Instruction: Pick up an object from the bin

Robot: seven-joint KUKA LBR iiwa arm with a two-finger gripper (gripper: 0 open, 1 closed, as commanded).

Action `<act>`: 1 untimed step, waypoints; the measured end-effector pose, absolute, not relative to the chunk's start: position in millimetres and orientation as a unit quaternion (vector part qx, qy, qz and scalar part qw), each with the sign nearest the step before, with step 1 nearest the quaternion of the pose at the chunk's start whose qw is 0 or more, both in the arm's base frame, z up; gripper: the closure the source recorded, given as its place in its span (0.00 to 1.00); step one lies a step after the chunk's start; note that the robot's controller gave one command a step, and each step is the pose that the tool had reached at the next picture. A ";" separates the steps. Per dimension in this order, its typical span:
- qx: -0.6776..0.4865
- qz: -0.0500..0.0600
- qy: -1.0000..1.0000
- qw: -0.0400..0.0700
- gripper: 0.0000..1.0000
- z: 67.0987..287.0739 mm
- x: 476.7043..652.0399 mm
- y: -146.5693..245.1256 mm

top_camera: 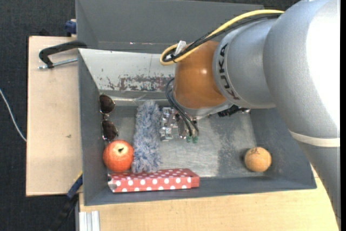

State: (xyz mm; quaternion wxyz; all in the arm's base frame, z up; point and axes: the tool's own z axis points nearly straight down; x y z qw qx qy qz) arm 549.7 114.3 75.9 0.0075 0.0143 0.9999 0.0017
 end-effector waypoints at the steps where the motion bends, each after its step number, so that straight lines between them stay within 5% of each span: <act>1: 0.027 0.000 1.000 0.002 1.00 86.0 557.1 125.1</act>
Offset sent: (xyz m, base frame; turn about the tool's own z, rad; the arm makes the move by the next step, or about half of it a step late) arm 0.0037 0.0202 -0.0059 0.0978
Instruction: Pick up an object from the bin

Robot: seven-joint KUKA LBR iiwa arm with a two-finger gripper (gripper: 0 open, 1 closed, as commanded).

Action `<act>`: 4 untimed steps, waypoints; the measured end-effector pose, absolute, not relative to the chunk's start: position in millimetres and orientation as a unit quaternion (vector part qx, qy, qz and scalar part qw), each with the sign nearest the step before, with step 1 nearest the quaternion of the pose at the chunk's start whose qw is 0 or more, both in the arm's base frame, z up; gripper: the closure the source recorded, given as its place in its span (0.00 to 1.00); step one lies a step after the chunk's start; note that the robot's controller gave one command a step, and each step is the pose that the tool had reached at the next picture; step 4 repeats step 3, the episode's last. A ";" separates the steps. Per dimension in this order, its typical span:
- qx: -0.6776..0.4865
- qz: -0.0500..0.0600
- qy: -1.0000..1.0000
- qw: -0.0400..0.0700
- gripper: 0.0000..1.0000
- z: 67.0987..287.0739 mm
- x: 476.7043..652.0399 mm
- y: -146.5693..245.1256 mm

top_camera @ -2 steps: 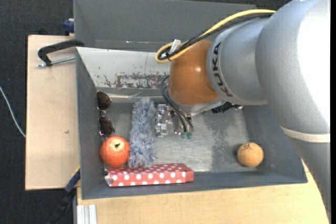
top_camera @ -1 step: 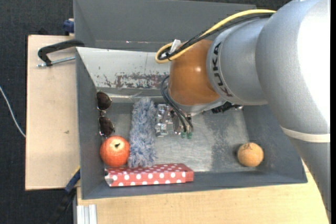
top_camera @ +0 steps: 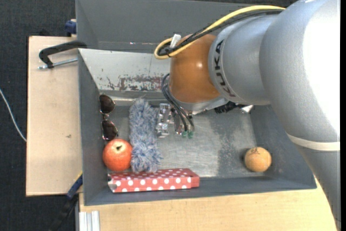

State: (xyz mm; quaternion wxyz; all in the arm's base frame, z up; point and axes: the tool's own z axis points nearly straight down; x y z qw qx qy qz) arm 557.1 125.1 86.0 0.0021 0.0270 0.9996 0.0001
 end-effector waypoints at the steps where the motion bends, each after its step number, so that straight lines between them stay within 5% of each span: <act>1: 0.038 0.002 0.999 0.003 1.00 94.1 561.1 134.2; 2: 0.045 0.001 0.999 0.000 1.00 76.1 563.6 129.6; 3: 0.029 0.001 1.000 0.003 1.00 220.2 553.1 128.3; 4: 0.029 0.001 1.000 0.003 1.00 220.2 553.1 128.3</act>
Offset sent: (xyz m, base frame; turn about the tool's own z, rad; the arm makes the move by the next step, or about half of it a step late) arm 0.0078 0.0012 -0.0160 0.0418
